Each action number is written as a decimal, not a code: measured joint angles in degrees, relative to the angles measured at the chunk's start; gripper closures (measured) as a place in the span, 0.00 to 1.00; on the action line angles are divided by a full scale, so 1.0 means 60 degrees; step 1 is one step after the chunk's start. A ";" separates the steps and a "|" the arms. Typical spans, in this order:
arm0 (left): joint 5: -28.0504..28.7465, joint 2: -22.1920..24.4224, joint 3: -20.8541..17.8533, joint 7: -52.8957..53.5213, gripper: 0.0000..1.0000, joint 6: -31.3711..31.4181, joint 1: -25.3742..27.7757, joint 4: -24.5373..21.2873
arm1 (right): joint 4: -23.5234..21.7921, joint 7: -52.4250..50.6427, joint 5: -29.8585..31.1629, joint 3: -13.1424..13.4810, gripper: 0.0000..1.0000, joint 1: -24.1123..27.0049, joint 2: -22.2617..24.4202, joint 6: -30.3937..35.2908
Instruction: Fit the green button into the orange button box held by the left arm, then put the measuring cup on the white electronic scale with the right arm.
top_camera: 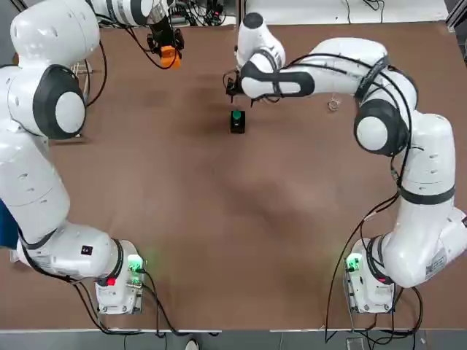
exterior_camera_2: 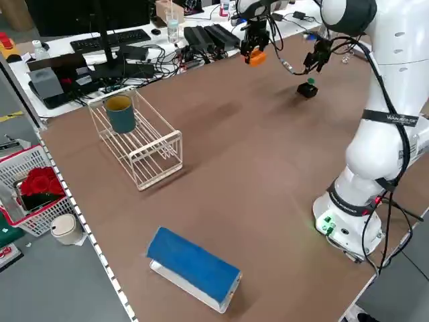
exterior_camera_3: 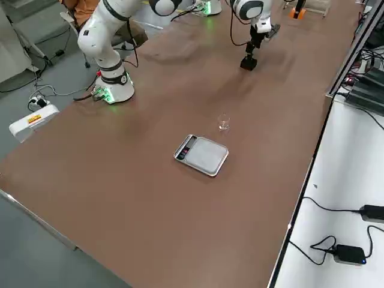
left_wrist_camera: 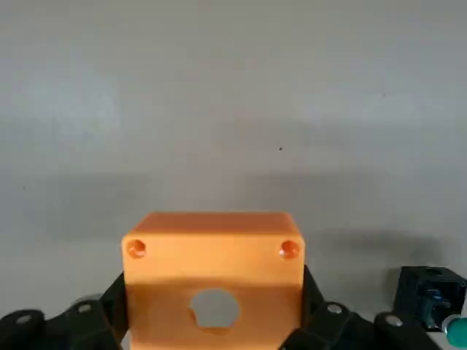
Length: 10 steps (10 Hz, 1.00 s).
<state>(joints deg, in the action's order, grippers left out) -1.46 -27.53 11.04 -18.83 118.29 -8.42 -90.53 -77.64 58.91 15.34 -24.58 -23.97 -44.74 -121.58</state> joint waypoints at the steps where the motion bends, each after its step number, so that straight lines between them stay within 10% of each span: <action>1: -0.0001 0.0000 0.0004 -0.0147 0.14 -0.0004 -0.0061 0.0009 | -0.0050 -0.0117 0.0040 0.0000 0.00 0.0292 0.0451 0.0395; 7: -0.0135 -0.0389 0.0021 -0.1338 0.14 -0.0019 -0.1205 0.0392 | -0.1844 -0.1931 -0.0637 0.0036 0.00 0.2500 0.4028 0.1403; 10: -0.0135 -0.0758 0.0009 -0.2191 0.14 -0.0020 -0.2303 0.0754 | -0.2014 -0.4139 -0.1726 0.1285 0.00 0.3017 0.5354 0.2535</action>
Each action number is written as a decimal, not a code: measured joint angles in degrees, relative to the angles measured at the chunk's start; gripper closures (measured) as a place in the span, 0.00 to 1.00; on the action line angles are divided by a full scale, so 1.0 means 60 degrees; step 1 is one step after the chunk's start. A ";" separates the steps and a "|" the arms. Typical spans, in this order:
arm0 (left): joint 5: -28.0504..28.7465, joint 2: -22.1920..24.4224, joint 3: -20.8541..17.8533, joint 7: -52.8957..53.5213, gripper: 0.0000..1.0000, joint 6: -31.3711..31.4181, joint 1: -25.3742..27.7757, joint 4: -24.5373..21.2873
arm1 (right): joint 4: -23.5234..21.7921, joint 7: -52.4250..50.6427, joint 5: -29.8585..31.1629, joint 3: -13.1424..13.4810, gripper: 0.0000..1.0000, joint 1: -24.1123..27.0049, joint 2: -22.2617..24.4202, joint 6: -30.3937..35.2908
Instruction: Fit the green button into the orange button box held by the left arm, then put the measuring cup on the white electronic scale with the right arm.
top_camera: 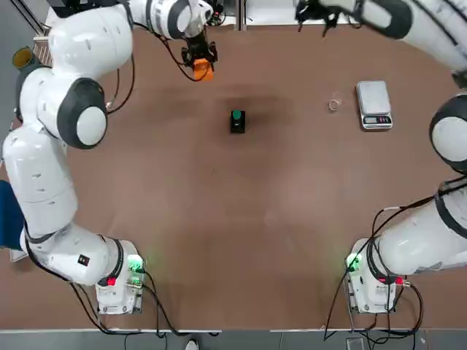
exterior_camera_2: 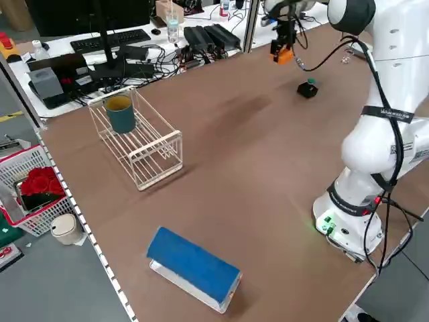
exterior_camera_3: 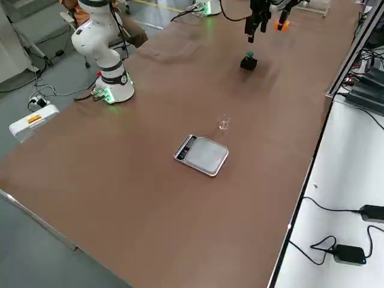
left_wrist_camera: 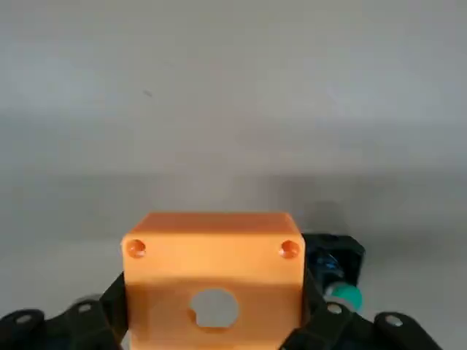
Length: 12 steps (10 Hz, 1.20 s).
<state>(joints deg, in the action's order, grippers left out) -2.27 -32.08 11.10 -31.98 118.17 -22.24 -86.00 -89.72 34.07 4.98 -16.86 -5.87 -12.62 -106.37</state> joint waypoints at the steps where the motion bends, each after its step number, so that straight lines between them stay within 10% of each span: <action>1: 0.0000 -0.0092 -0.0006 -0.0139 0.14 0.0000 -0.0254 0.0066 | -0.0065 -0.0695 -0.0150 0.0557 0.00 0.0042 0.0339 0.0311; 7: 0.0125 -0.1054 -0.0177 -0.1043 0.14 0.0000 -0.1835 0.0944 | -0.1044 -0.4621 -0.0819 0.3832 0.00 0.0108 0.1773 0.1273; 12: 0.1251 -0.1386 -0.0312 -0.1544 0.14 -0.0061 -0.2563 0.1102 | -0.0907 -0.5071 -0.0846 0.4092 0.00 0.0069 0.1841 0.1670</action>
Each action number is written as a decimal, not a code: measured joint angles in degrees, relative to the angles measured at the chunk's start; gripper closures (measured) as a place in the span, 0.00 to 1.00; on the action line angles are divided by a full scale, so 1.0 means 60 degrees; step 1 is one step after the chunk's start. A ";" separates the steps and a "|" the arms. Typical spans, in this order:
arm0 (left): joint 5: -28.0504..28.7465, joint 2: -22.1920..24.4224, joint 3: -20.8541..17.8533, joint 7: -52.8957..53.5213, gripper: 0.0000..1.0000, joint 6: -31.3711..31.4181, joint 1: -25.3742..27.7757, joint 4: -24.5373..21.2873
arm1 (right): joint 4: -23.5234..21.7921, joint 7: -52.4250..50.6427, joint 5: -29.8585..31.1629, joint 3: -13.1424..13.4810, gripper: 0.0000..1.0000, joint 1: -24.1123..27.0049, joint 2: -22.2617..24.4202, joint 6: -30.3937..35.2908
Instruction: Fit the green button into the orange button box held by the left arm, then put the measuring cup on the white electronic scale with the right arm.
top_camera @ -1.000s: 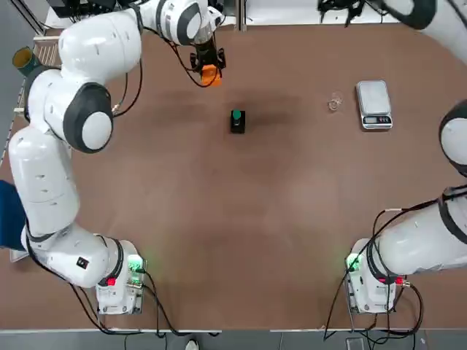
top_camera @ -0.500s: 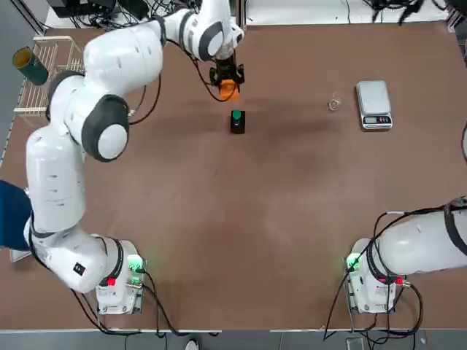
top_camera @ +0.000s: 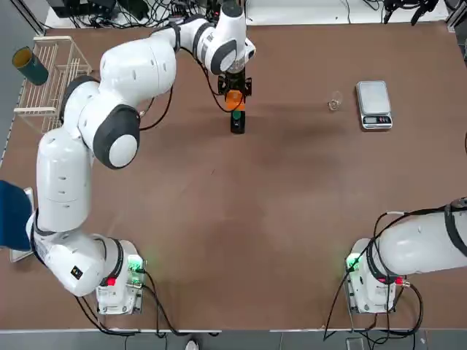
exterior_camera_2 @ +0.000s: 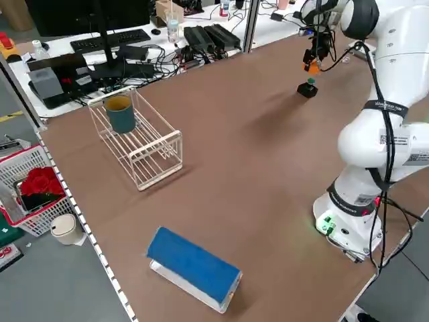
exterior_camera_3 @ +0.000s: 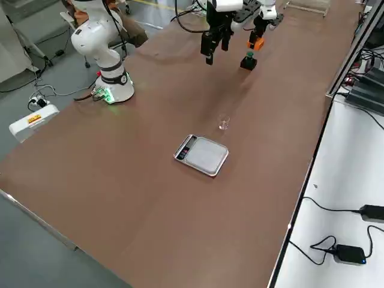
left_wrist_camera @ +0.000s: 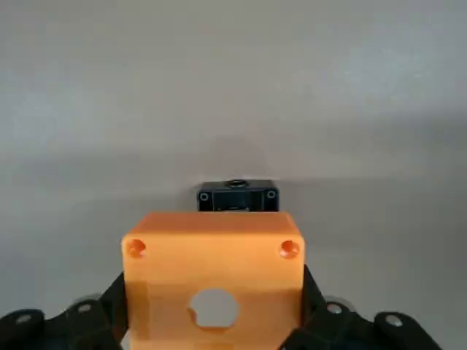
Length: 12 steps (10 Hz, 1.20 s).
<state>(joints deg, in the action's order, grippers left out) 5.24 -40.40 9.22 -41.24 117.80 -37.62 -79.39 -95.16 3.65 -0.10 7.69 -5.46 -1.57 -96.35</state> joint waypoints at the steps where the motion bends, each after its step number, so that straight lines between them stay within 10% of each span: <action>1: 0.0080 -0.0040 -0.0002 -0.0103 0.14 -0.0002 -0.0019 -0.0012 | -0.0056 0.0000 -0.0081 -0.0023 0.00 -0.0025 -0.0036 -0.0225; 8: 0.0088 -0.0166 -0.0095 -0.0550 0.14 0.0493 0.0014 -0.0313 | -0.0782 0.1316 -0.0854 -0.0360 0.02 -0.0359 -0.2268 -0.2825; 12: 0.0088 -0.0168 -0.0088 -0.0648 0.14 0.0761 -0.0016 -0.0389 | -0.2583 0.1617 -0.0886 -0.0738 0.08 -0.0392 -0.2482 -0.5321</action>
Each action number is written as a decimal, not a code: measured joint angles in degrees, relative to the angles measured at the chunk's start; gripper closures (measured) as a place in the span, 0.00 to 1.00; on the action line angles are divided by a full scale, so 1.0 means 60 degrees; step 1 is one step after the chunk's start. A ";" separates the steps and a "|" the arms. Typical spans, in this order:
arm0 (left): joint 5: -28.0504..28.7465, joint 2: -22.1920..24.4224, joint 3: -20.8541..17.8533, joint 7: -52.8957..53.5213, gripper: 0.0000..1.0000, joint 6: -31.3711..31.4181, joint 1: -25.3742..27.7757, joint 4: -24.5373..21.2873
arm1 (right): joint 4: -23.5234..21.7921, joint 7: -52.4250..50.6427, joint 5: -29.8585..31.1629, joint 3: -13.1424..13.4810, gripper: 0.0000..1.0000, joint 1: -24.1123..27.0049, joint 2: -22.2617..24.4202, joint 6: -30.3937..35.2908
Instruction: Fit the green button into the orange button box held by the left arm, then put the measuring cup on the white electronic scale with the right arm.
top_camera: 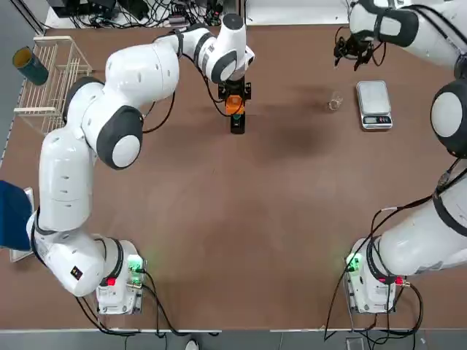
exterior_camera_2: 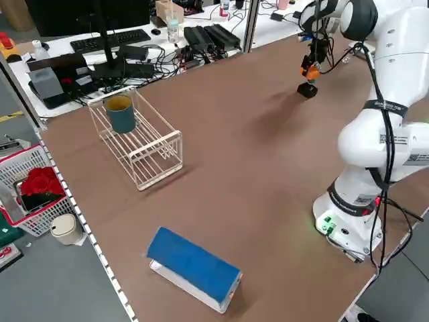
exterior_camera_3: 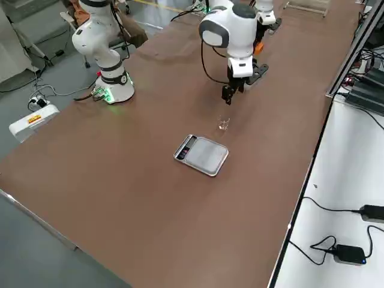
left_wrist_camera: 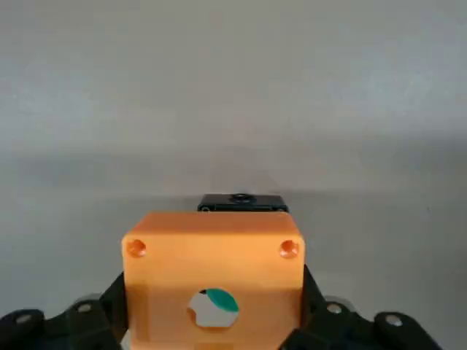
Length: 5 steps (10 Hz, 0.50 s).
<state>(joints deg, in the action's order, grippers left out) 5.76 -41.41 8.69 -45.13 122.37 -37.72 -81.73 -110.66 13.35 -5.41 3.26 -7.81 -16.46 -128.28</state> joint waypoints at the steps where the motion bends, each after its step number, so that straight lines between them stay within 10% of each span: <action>1: 0.0000 -0.0001 0.0000 0.0000 0.14 0.0002 -0.0001 -0.0048 | -0.0131 0.0025 0.0000 -0.0057 0.10 -0.0004 -0.0142 -0.0273; 5: 0.0000 -0.0007 0.0018 -0.0245 0.14 0.0719 -0.0032 -0.0596 | -0.0233 0.0040 -0.0001 -0.0099 0.15 -0.0050 -0.0925 -0.1235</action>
<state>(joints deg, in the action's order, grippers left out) 5.77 -41.45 8.80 -46.60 126.68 -37.91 -85.31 -112.06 13.59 -5.42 2.67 -8.11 -22.01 -135.69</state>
